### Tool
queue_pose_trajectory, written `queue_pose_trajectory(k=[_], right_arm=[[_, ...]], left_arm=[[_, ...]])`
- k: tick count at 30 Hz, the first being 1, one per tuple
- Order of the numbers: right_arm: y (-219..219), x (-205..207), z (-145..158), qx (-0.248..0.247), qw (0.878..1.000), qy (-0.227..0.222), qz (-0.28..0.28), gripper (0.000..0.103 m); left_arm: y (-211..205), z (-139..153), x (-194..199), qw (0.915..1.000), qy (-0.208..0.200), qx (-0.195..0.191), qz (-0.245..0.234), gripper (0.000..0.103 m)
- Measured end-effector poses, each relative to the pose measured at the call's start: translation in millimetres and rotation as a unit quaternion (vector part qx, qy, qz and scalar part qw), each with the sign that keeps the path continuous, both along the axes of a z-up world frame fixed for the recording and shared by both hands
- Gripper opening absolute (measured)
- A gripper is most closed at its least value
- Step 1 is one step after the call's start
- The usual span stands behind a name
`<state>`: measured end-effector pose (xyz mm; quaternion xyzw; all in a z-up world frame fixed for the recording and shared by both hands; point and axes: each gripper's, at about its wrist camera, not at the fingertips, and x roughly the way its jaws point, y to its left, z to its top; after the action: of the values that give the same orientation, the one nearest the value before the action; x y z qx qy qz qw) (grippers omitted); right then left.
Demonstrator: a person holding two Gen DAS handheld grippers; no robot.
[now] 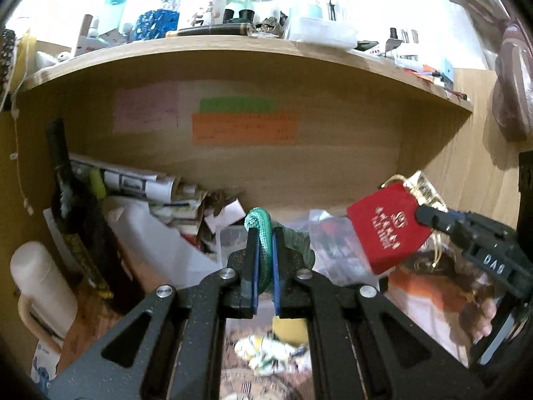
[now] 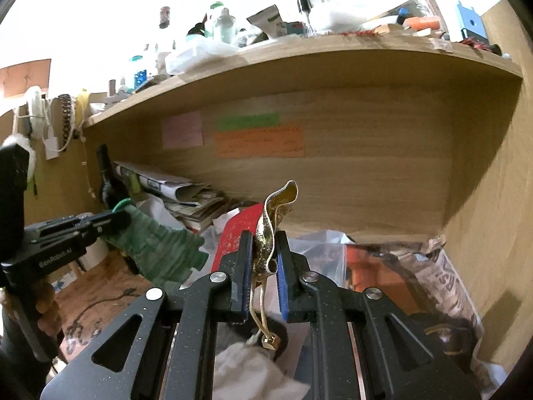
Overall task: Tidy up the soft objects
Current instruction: 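Lift both items over the clear plastic box and open both tools to drop them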
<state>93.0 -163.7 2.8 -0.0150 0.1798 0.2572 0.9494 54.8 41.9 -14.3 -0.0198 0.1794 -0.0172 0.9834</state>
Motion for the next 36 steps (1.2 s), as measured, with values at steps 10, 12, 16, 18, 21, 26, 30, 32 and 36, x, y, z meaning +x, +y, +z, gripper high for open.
queue_pose_trajectory(k=[10, 12, 16, 18, 21, 26, 30, 32, 36], right_arm=[[22.4, 50.9, -21.3, -0.049, 0.998, 0.041, -0.006, 0.012], [26.2, 62.2, -28.3, -0.060, 0.997, 0.057, -0.006, 0.012], [28.9, 84.0, -43.4, -0.080, 0.993, 0.091, -0.001, 0.012], [29.9, 93.5, -51.9, -0.091, 0.990, 0.109, 0.001, 0.012], [30.5, 104.1, -64.1, -0.104, 0.985, 0.137, 0.005, 0.012], [30.9, 115.3, -79.5, -0.123, 0.978, 0.166, -0.001, 0.012], [28.4, 121.4, -85.9, -0.132, 0.975, 0.178, -0.011, 0.013], [28.2, 122.3, -86.7, -0.140, 0.974, 0.179, -0.019, 0.016], [25.4, 118.8, -82.1, -0.146, 0.975, 0.168, -0.028, 0.048]], left_arm=[[-7.1, -15.9, 76.7, 0.9989, 0.046, 0.004, -0.005, 0.006], [-8.4, -23.6, 91.3, 0.9981, 0.061, 0.007, -0.005, 0.006], [-10.0, -44.1, 121.1, 0.9945, 0.104, 0.003, -0.014, 0.006], [-9.8, -55.0, 134.5, 0.9920, 0.125, -0.001, -0.020, 0.006], [-11.4, -70.0, 149.7, 0.9878, 0.154, -0.005, -0.025, 0.006], [-15.3, -88.2, 166.8, 0.9819, 0.188, 0.002, -0.025, 0.006], [-16.8, -91.6, 168.8, 0.9802, 0.197, 0.015, -0.015, 0.007], [-15.4, -91.6, 169.3, 0.9793, 0.201, 0.014, -0.015, 0.016], [-13.7, -85.7, 162.3, 0.9813, 0.192, 0.012, -0.011, 0.043]])
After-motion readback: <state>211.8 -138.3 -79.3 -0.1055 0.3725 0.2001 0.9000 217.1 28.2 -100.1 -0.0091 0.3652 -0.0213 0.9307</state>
